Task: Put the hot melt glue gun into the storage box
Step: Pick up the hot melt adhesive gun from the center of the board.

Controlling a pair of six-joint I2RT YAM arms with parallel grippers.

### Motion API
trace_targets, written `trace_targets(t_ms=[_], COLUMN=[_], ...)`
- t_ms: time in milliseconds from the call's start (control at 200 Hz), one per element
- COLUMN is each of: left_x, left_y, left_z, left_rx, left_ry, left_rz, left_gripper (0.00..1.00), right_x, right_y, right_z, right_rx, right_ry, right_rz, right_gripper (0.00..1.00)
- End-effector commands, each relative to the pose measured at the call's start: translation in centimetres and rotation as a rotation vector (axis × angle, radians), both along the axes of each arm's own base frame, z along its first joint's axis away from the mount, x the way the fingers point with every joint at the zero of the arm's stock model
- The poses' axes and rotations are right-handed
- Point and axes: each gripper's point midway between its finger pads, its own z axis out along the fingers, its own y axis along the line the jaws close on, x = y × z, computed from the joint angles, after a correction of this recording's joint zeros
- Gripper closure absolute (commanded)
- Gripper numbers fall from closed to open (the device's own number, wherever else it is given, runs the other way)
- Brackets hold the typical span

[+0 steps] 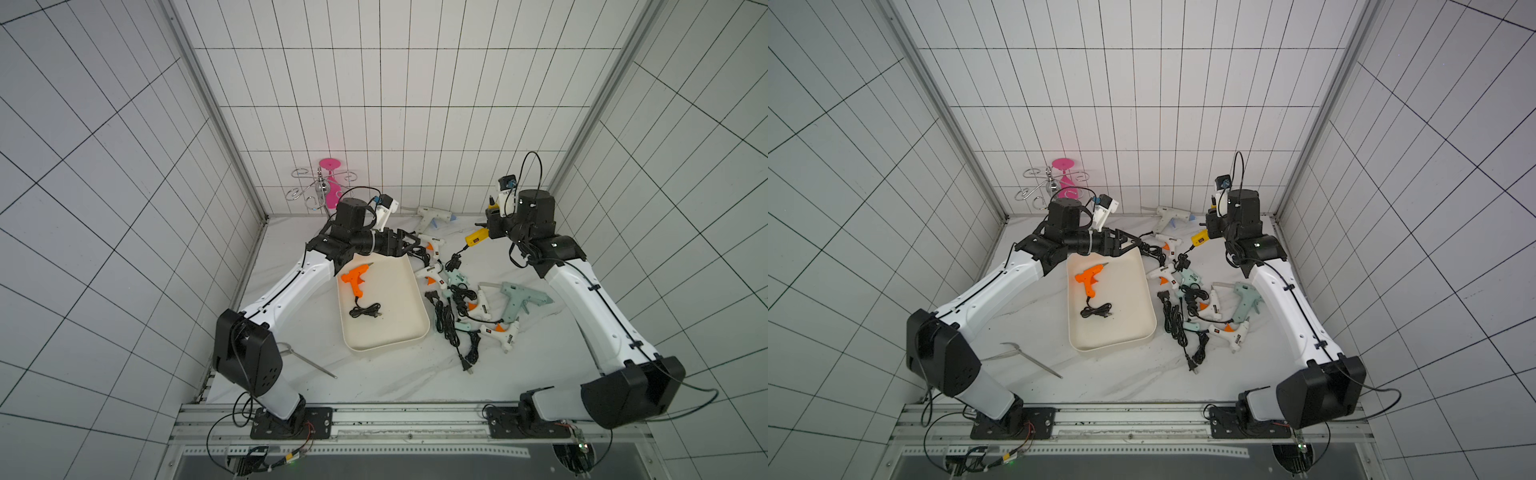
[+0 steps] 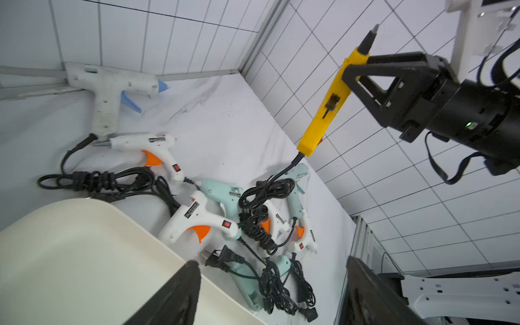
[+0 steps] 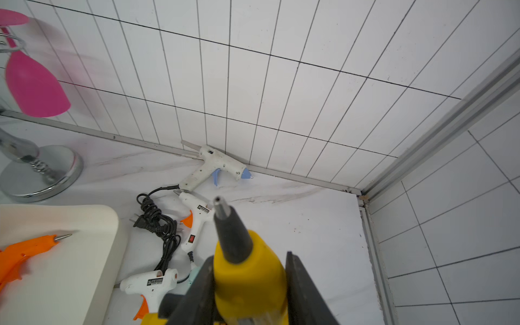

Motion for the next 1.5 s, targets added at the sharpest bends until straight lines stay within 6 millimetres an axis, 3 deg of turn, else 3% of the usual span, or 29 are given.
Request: trace_targets(t_ms=[0, 255, 430, 635, 814, 944, 1384, 1454, 1494], left_x=[-1.4, -4.6, -5.7, -9.1, -9.9, -10.0, -9.6, -9.4, -9.0], left_y=[-2.5, -6.7, -8.4, -10.3, -10.5, -10.0, -9.8, -9.6, -9.4], left_z=[3.7, 3.7, 4.3, 2.5, 0.9, 1.3, 1.6, 1.5, 1.1], left_rx=[-0.178, -0.255, -0.33, -0.316, -0.307, -0.329, -0.35, -0.336, -0.314], left_ry=[0.01, 0.036, 0.089, 0.142, 0.194, 0.189, 0.187, 0.182, 0.178], left_rz=[-0.181, -0.381, -0.458, -0.574, -0.591, -0.585, -0.569, -0.548, -0.513], left_gripper=[0.17, 0.15, 0.16, 0.24, 0.27, 0.27, 0.78, 0.82, 0.84], right_x=[-3.1, -8.3, -10.0, -10.4, -10.7, -11.3, -12.3, -12.3, -12.2], right_y=[3.4, 7.6, 9.2, 9.2, 8.6, 8.1, 8.5, 8.7, 8.6], right_z=[3.9, 5.5, 5.3, 5.1, 5.8, 6.1, 4.6, 4.2, 4.1], right_rx=[0.132, 0.303, 0.285, 0.278, 0.291, 0.282, 0.272, 0.267, 0.269], right_ry=[-0.116, -0.147, -0.183, -0.244, -0.316, -0.36, -0.375, -0.352, -0.332], right_rz=[0.207, 0.476, 0.537, 0.515, 0.49, 0.486, 0.539, 0.548, 0.538], right_gripper=[0.9, 0.91, 0.91, 0.91, 0.91, 0.92, 0.9, 0.79, 0.61])
